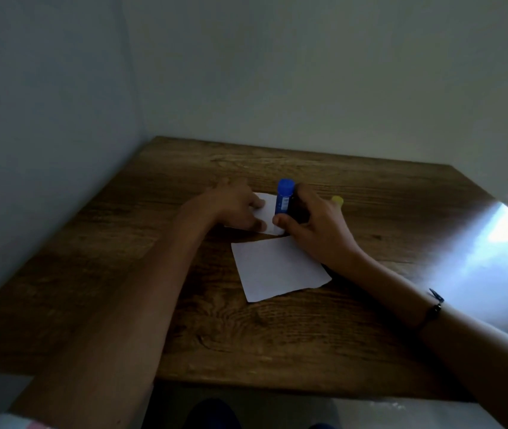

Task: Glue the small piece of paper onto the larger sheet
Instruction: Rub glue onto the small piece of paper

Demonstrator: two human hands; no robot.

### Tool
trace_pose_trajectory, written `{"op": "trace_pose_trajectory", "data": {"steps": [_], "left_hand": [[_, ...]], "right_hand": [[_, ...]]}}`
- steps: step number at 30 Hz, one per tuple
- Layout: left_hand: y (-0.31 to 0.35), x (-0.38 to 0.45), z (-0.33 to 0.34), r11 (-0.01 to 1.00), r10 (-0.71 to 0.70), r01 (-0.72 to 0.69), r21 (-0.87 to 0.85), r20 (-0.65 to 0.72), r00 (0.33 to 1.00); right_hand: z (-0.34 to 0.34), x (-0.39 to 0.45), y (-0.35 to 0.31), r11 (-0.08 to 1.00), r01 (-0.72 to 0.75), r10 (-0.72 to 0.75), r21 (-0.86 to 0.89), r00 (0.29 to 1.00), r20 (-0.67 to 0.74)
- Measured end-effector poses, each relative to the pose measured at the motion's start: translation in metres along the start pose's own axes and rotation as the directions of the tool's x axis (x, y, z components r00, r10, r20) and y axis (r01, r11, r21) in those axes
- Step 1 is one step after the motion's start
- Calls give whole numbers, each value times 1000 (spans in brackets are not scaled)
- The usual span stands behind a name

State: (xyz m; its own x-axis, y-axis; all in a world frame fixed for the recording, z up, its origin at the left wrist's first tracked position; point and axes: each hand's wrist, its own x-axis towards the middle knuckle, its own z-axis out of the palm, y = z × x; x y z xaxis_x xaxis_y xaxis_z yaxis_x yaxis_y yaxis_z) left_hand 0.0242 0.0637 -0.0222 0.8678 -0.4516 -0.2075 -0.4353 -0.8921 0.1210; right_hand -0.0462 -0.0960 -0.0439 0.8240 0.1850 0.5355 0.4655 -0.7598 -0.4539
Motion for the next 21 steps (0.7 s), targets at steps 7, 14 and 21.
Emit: {"op": "trace_pose_trajectory", "data": {"steps": [7,14,21], "left_hand": [[1,-1,0,1000,5,-5,4,-4,1000],[4,-2,2,1000,-11,11,-5,-51,999],[4,4,5,999,-32,34,25,-72,997]], "right_hand": [[1,0,1,999,30,-30,25,1000,1],[0,7,3,991,-110,113,77,993,-31],[1,5,0,995,-92,92,39,996,-6]]}}
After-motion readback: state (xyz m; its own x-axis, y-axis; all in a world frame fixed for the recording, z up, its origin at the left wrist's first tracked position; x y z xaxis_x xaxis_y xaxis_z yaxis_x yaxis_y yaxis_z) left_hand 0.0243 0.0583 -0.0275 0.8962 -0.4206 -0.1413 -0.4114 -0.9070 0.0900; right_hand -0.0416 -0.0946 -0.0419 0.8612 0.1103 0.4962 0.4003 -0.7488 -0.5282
